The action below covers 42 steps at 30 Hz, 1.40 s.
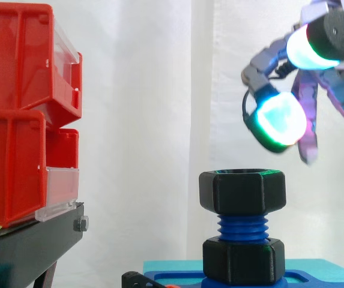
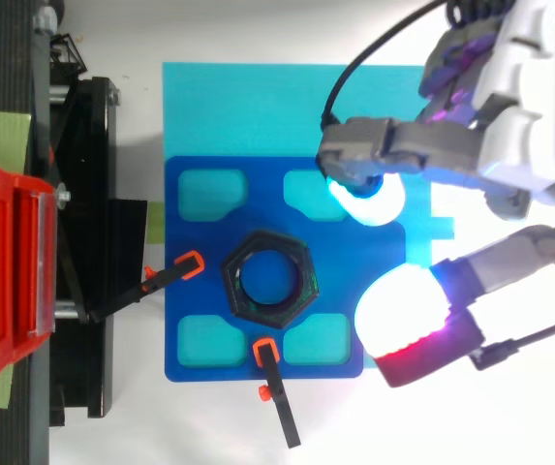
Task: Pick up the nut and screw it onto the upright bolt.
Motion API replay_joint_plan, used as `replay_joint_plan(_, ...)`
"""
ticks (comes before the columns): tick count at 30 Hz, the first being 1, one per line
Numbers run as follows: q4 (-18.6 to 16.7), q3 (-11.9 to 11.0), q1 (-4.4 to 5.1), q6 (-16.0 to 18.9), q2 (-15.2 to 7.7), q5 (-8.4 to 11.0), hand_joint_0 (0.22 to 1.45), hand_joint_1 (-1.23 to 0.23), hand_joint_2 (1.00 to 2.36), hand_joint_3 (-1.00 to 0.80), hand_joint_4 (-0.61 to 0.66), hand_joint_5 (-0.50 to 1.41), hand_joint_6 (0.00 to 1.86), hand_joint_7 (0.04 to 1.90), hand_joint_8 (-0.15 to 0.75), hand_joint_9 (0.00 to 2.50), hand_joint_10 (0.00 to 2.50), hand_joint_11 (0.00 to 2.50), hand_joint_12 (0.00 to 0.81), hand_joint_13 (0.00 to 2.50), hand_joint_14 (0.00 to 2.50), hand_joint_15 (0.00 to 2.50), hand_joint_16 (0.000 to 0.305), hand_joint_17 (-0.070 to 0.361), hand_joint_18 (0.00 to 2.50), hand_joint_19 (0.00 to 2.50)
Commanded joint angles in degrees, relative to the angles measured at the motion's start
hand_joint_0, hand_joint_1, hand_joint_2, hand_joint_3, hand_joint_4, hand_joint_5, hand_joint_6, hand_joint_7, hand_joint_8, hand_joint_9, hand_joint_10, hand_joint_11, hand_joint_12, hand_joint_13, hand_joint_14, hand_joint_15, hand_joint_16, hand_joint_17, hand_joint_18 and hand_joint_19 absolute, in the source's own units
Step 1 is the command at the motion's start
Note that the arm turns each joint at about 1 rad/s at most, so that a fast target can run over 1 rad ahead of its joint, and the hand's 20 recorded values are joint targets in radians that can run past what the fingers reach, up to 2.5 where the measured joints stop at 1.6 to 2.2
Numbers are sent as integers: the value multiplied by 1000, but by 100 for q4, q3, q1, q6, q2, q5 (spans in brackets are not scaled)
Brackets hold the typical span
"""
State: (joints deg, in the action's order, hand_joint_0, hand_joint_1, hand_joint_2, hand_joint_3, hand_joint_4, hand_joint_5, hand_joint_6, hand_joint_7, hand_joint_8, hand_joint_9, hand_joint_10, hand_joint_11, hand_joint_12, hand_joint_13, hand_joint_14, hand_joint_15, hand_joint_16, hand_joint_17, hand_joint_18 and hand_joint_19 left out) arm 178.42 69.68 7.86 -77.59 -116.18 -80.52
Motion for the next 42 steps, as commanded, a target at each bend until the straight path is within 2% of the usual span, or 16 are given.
replay_joint_plan(1,202,-385,-74,-2,60,-25,499,-228,1000,-500,147,42,505,1221,272,1813,13,348,256,1215,6,133,27,62,951,333)
replay_joint_plan(2,369,-455,-91,-2,60,-51,498,-228,1000,-500,166,36,505,1203,274,1784,14,343,263,1202,6,139,28,62,935,329)
replay_joint_plan(5,360,-446,-109,-11,60,-86,492,-222,1000,-500,224,-12,505,1036,254,1567,10,276,288,1031,4,121,33,74,814,338)
replay_joint_plan(8,105,-446,-109,-11,-1,-157,483,-225,1000,-500,225,-67,503,811,230,1228,0,35,289,721,0,11,36,81,586,265)
replay_joint_plan(11,-159,-446,-56,77,-168,-192,465,-212,1000,-500,188,-120,502,652,220,856,0,0,315,436,0,0,39,87,249,116)
replay_joint_plan(12,-159,-446,-56,77,-168,-192,457,-187,1000,-500,154,-142,501,580,208,683,0,0,324,235,0,0,40,90,0,0)
replay_joint_plan(14,-167,-446,-47,139,-265,-174,454,-165,1000,-500,123,-168,500,529,185,445,0,0,330,34,0,0,43,96,0,0)
replay_joint_plan(15,-159,-446,-39,156,-274,-157,450,-135,1000,-500,103,-183,500,521,172,339,0,0,329,0,0,0,44,98,0,0)
replay_joint_plan(16,-159,-446,-12,174,-406,-157,448,-125,1000,-500,89,-194,500,510,164,257,0,0,330,0,0,0,44,100,0,0)
replay_joint_plan(18,-167,-446,-12,183,-415,-165,446,-103,1000,-500,85,-201,500,503,156,193,0,0,328,0,0,0,45,102,0,0)
replay_joint_plan(22,-106,-446,128,297,-423,-139,444,-41,1000,-500,73,-216,500,500,144,41,0,0,328,0,0,0,48,107,0,0)
replay_joint_plan(24,8,-446,146,306,-423,-121,442,-14,1000,-500,70,-218,500,500,142,13,0,0,328,0,0,0,48,108,0,0)
replay_joint_plan(26,70,-438,146,306,-423,-130,443,15,1000,-500,67,-223,500,503,137,0,0,0,327,0,0,0,49,109,0,0)
replay_joint_plan(32,-211,-33,128,315,-423,-174,445,50,1000,-500,70,-222,500,510,134,0,0,0,324,0,0,0,49,110,0,0)
replay_joint_plan(35,-361,-16,93,332,-423,-244,445,54,1000,-500,78,-218,500,510,134,0,0,0,325,0,0,0,49,111,0,0)
replay_joint_plan(42,-308,-16,76,341,-423,-280,448,44,1000,-500,100,-203,500,541,148,0,0,0,326,0,0,0,49,111,0,0)
